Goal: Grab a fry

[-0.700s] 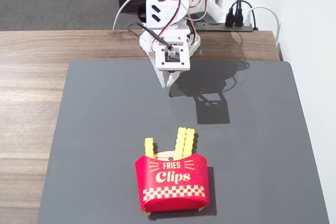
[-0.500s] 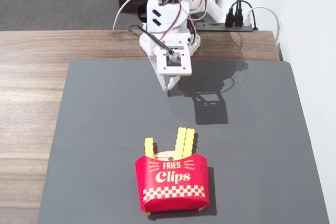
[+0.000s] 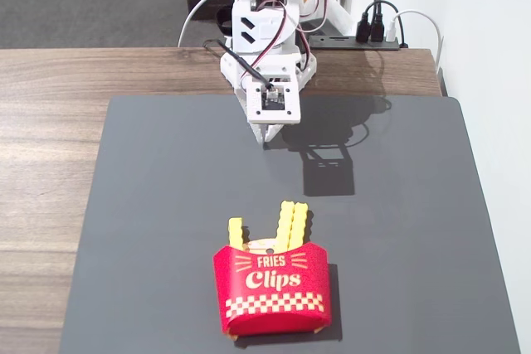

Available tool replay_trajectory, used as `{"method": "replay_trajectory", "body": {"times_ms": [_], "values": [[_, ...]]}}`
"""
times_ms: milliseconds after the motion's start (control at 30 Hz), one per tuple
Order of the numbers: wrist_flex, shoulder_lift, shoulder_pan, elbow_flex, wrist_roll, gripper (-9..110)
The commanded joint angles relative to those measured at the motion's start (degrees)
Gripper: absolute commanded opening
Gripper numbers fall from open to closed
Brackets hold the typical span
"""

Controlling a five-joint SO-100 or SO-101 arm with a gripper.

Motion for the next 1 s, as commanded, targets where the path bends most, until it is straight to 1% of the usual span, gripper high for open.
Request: {"method": "replay_trajectory", "body": {"times_ms": [0, 200, 433, 500, 700, 767, 967], "values": [[-0.88, -6.24, 0.26, -6.86, 1.23, 1], [-0.44, -17.4, 2.11, -16.26, 2.55, 1], [-1.32, -26.37, 4.66, -22.32, 2.37, 2], [-1.85, -28.56, 5.62, -23.82, 2.2, 3], [-2.55, -35.42, 9.23, -28.48, -0.44, 4], [-3.78, -37.71, 11.07, -29.44, -2.55, 10], [-8.17, -44.38, 13.97, -31.9, -6.68, 16]]}}
